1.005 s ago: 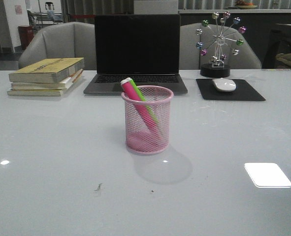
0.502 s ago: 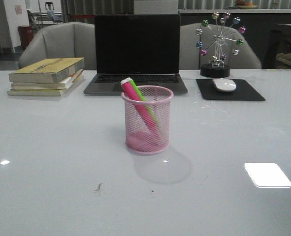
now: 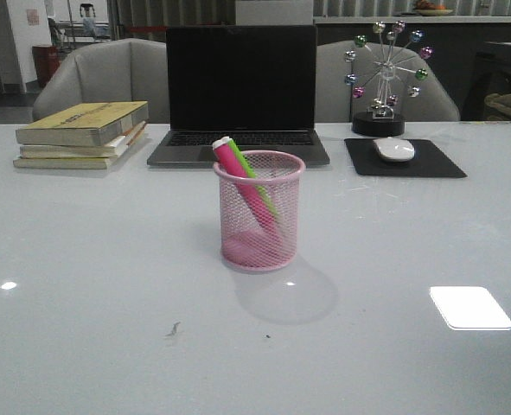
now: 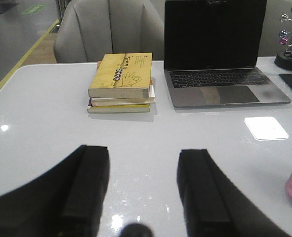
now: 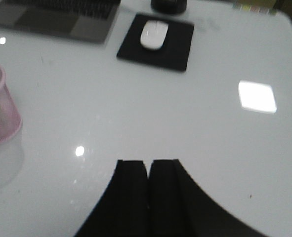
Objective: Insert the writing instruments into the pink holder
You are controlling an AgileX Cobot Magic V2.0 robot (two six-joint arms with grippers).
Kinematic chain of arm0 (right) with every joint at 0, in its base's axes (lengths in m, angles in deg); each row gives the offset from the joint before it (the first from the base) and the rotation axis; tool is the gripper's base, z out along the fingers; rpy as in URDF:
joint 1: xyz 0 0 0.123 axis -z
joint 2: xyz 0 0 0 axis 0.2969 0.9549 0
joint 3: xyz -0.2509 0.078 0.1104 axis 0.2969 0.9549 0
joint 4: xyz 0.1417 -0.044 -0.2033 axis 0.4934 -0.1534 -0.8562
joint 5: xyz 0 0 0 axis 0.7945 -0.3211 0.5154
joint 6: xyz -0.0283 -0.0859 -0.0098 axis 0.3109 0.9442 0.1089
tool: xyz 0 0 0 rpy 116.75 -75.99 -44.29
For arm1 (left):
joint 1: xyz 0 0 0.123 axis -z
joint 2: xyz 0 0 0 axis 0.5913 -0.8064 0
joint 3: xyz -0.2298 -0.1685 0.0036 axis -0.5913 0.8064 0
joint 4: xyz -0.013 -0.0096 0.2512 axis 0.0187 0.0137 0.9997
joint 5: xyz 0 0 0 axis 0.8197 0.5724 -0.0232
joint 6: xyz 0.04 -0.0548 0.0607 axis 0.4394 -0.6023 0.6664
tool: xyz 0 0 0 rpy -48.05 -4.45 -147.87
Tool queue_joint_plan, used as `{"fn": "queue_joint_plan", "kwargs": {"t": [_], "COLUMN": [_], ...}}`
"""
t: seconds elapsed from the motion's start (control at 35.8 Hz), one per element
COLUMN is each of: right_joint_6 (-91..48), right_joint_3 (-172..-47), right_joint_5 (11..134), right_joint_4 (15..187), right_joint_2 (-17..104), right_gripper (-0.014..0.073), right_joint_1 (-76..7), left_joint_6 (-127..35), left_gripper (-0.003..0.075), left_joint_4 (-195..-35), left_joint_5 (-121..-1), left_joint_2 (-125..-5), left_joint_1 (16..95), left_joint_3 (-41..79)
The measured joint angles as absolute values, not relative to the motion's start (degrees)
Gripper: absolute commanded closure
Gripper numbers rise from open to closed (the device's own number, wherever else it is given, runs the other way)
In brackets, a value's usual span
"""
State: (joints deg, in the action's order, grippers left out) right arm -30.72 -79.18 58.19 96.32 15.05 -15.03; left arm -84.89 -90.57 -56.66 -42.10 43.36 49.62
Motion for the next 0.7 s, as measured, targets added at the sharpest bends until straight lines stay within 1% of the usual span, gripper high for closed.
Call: {"fn": "queue_joint_plan", "kwargs": {"t": [0.14,0.28,0.36,0.59,0.7], "right_joint_6": [-31.71,-34.86,-35.56,-40.64,-41.71], "right_joint_3": [-74.25,-64.91,-60.52,-53.41,-48.79], "right_joint_5": [67.26,78.97,82.13,84.29,85.14], "right_joint_4": [96.32,96.32,96.21,94.57,93.95], "right_joint_2": [4.75,-8.09,-14.49,-15.61,-15.61], "right_gripper": [0.0544,0.0544,0.0544,0.0544,0.0544], "right_joint_1": [-15.03,-15.03,-15.03,-15.03,-16.32], "left_joint_6": [-84.89,-84.89,-84.89,-84.89,-84.89], "left_gripper": [0.0337,0.0337,0.0337,0.0337,0.0337], "left_joint_4": [-90.57,-90.57,-90.57,-90.57,-90.57], "left_joint_5": [-56.66,-56.66,-56.66,-56.66,-56.66], "left_joint_2": [-42.10,-42.10,-42.10,-42.10,-42.10], "left_joint_1": [43.36,43.36,43.36,43.36,43.36], "left_joint_3": [49.62,49.62,49.62,49.76,49.76]}}
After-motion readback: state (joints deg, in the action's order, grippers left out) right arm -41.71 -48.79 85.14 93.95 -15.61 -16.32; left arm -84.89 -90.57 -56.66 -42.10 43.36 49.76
